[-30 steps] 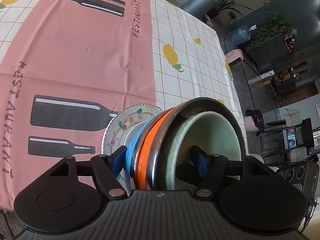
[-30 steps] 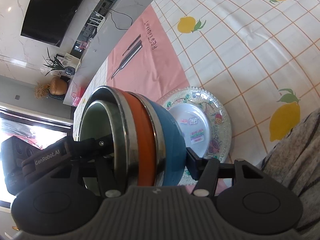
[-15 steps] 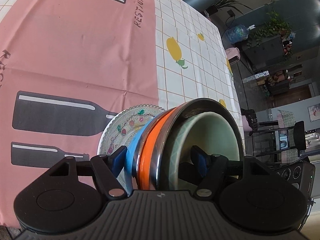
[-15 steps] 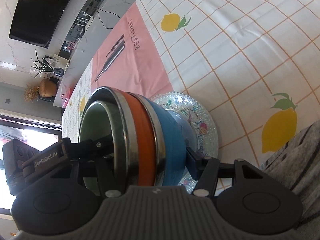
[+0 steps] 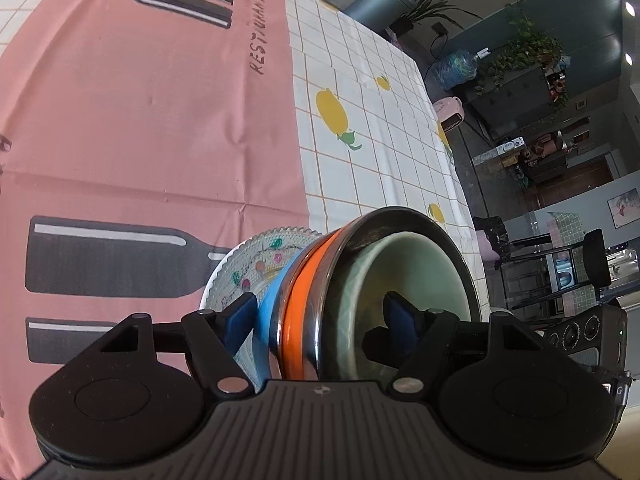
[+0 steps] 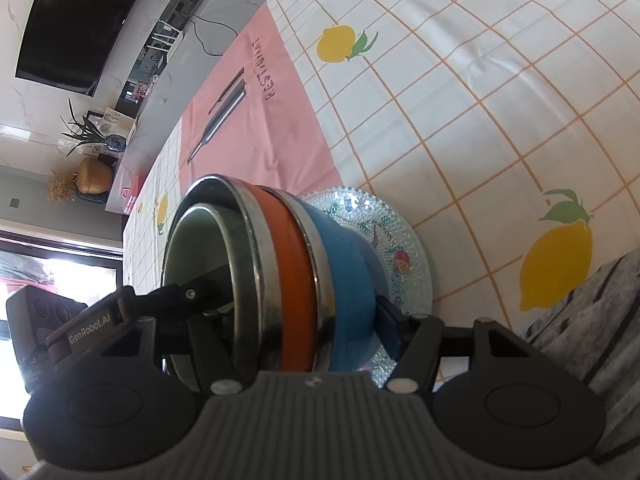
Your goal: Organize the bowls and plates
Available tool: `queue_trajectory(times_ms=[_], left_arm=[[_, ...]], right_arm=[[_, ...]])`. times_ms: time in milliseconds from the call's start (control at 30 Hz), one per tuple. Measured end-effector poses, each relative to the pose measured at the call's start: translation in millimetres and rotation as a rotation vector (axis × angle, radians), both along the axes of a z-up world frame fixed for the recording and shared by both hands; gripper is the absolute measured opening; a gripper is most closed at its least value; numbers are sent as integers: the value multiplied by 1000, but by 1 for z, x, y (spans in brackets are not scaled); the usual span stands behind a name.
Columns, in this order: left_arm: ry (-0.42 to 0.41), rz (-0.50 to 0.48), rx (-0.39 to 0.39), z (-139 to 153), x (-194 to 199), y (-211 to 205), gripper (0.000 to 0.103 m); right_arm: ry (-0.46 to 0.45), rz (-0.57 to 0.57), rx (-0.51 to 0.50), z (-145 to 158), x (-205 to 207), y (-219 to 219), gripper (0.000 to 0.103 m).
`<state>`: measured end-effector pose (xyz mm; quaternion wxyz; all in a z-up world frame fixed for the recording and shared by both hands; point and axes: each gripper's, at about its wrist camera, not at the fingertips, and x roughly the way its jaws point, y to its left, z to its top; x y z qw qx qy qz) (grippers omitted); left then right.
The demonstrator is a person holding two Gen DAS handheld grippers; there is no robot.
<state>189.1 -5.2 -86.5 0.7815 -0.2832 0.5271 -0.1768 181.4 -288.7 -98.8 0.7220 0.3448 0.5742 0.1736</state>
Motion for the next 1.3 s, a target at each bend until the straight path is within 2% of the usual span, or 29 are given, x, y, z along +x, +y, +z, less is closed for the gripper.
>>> queue_trajectory(times_ms=[300, 400, 500, 633, 767, 1000, 1133, 1300], left_arm=[[-165, 7, 198, 28, -15, -8, 86], [-224, 6, 262, 36, -23, -11, 86], [-275, 52, 337, 47, -33, -11, 88], [-357, 107, 463, 62, -51, -16, 90], [-447, 117, 603, 80, -75, -25, 91], [-509, 176, 668, 109, -116, -33, 91], [-518, 192, 686, 114, -138, -41, 91], [-525, 193, 700, 113, -158, -51, 91]], right_arm=[[-66, 22, -37, 16, -2, 0, 81], [-136, 35, -64, 29, -5, 2, 86], [-213, 29, -117, 46, -10, 2, 90], [-330, 7, -221, 70, -26, 0, 90], [-457, 4, -355, 94, -54, 4, 91], [-574, 42, -630, 108, -105, 22, 91], [-613, 95, -677, 108, -131, 32, 91], [-630, 108, -671, 109, -154, 37, 91]])
